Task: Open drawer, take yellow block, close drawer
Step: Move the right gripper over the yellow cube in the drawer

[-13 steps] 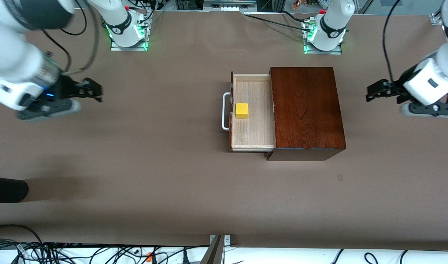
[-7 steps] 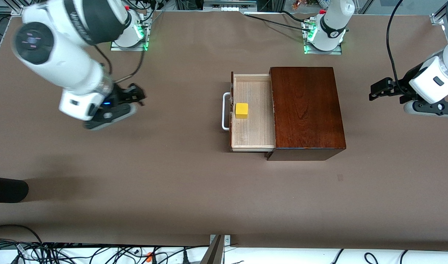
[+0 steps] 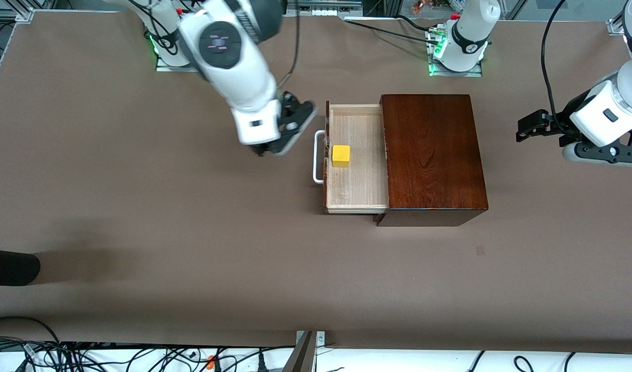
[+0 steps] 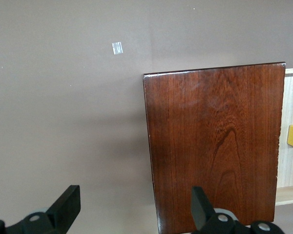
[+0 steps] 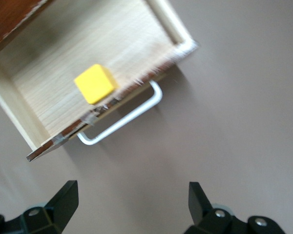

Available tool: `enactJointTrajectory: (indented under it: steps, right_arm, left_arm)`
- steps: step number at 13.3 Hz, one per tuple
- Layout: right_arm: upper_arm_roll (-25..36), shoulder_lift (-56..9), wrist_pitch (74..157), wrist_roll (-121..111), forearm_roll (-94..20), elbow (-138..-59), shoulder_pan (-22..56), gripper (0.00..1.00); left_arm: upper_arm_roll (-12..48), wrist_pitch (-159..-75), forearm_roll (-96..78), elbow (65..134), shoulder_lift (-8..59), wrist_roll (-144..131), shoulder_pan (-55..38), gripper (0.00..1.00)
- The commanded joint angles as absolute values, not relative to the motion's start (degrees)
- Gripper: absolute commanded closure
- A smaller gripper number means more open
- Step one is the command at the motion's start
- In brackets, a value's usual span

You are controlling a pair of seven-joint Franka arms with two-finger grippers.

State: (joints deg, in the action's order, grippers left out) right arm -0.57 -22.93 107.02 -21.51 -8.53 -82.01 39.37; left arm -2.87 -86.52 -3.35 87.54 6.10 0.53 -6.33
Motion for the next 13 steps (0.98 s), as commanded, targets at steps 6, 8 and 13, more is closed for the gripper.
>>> enactJointTrajectory:
  steps: [6,8,13]
  right_arm:
    - [-0.09,-35.32,107.23,-31.90,-3.18,-69.81,46.92,0.00]
    - [0.00,-38.13,107.92,-31.64,-2.81,-66.81,48.77,0.00]
    - [0.00,-42.44,114.25,-31.64,-0.10,-66.53,50.97,0.00]
  left_arm:
    - [-2.90,-86.84,-4.22,87.28,6.24,1.58,-6.50,0.00]
    - [-2.90,-86.84,-4.22,87.28,6.24,1.58,-6.50,0.00]
    - [-2.90,-86.84,-4.22,87.28,6.24,1.67,-6.50,0.00]
